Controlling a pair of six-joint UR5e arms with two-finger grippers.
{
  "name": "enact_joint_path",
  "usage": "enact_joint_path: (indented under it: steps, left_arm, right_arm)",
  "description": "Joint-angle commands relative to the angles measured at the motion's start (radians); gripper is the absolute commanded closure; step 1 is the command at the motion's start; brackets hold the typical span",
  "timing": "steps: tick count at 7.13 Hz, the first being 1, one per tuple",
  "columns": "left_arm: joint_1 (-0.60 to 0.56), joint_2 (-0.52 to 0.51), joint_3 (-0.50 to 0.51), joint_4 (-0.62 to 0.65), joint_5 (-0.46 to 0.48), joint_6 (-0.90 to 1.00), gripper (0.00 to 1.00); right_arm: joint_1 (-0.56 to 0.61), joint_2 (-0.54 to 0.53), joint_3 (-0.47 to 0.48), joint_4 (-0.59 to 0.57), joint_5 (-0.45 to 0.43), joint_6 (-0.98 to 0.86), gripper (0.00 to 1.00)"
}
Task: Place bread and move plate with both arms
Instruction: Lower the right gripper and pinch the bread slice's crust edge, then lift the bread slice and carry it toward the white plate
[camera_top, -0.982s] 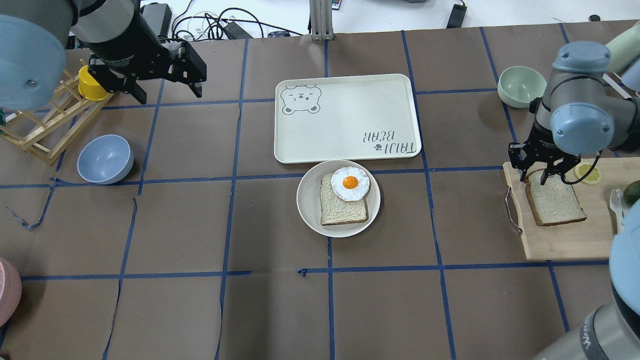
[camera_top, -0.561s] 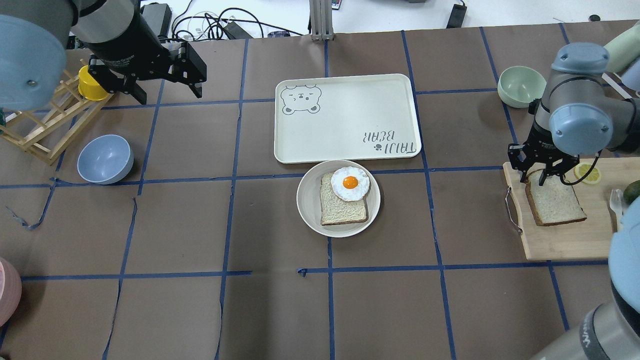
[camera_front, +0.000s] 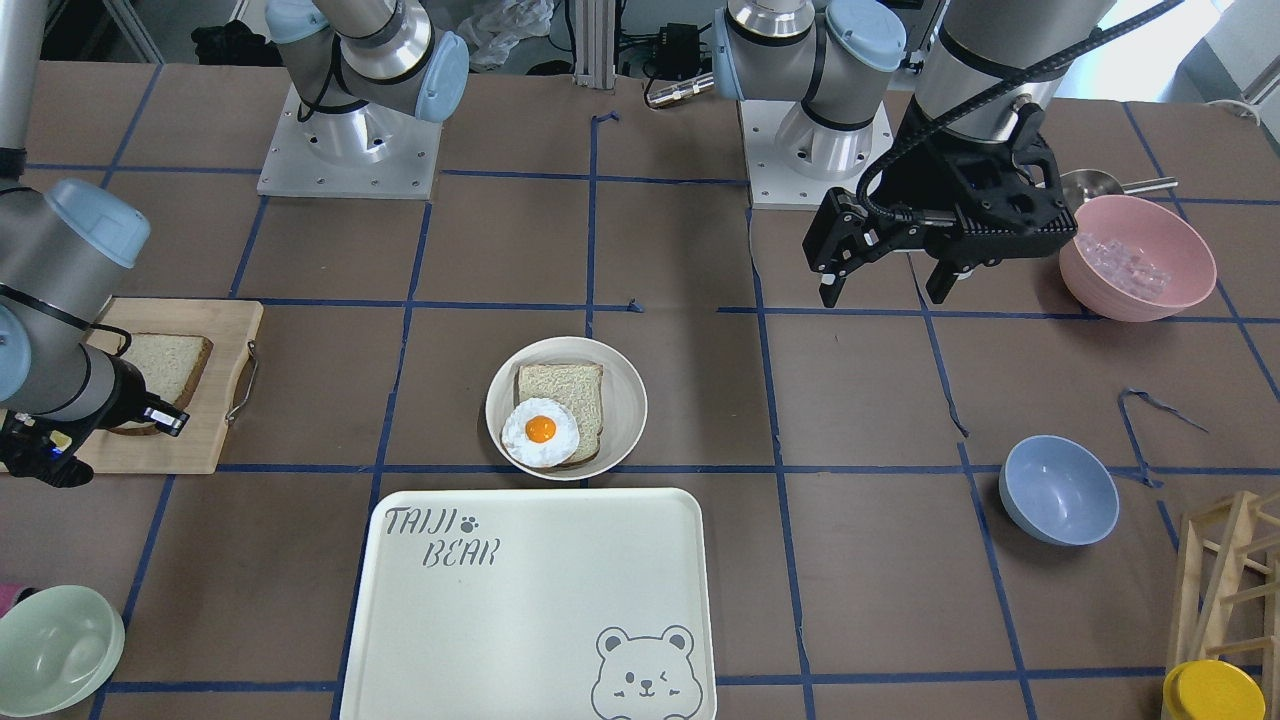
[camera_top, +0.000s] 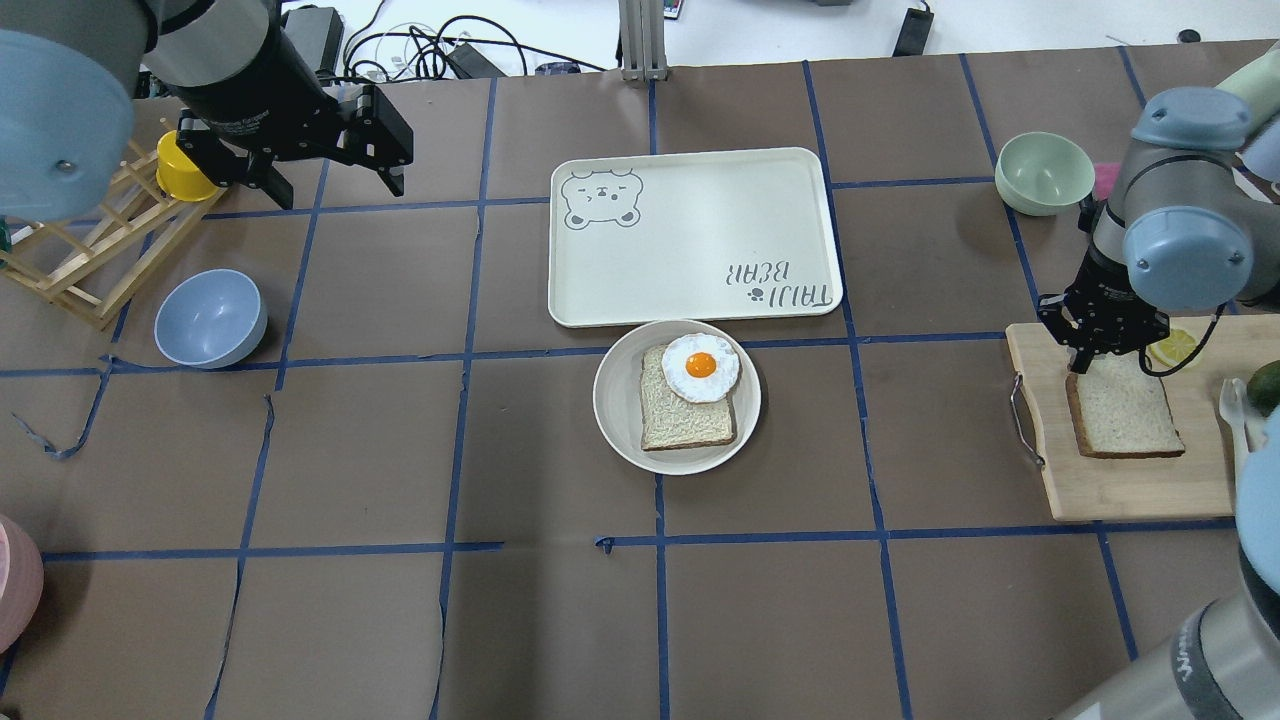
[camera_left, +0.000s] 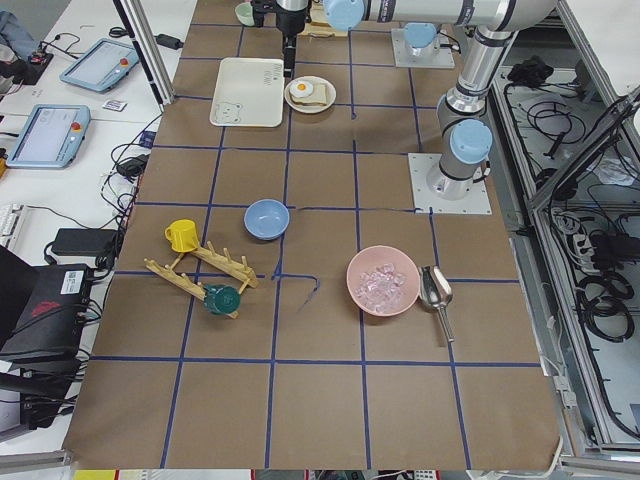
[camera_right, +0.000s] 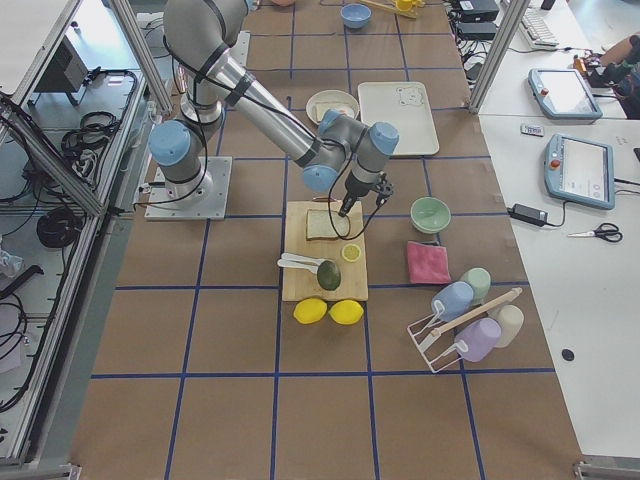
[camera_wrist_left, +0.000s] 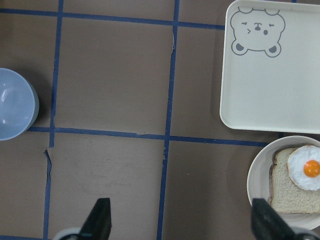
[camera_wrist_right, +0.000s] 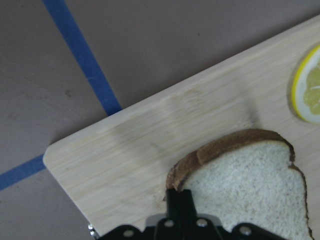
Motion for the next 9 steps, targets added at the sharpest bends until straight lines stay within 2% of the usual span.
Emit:
enact_joint_path:
  steps: [1,3,5,7,8,9]
  left_arm:
    - [0.000,0.000,-0.001,0.001,0.000,0.000,0.00]
    - [0.000,0.000,-0.001,0.001,0.000,0.000,0.00]
    - [0.000,0.000,-0.001,0.001,0.000,0.008,0.00]
    - [0.002,0.000,-0.001,0.001,0.002,0.008,0.00]
    - [0.002,0.000,-0.001,0.001,0.000,0.008,0.00]
    - [0.002,0.000,-0.001,0.001,0.000,0.009,0.00]
  right_arm:
    - [-0.005,-0.020,-0.009,0.016,0.000,0.006,1.00]
    - [-0.002,-0.063,-0.061,0.119,0.009,0.008,1.00]
    - [0.006,-0.078,-0.176,0.277,0.011,0.008,1.00]
    - [0.015,-0.078,-0.261,0.386,0.066,0.014,1.00]
    - [0.048,-0.087,-0.273,0.404,0.065,0.038,1.00]
    - [0.120,-0.107,-0.293,0.443,0.065,0.140,1.00]
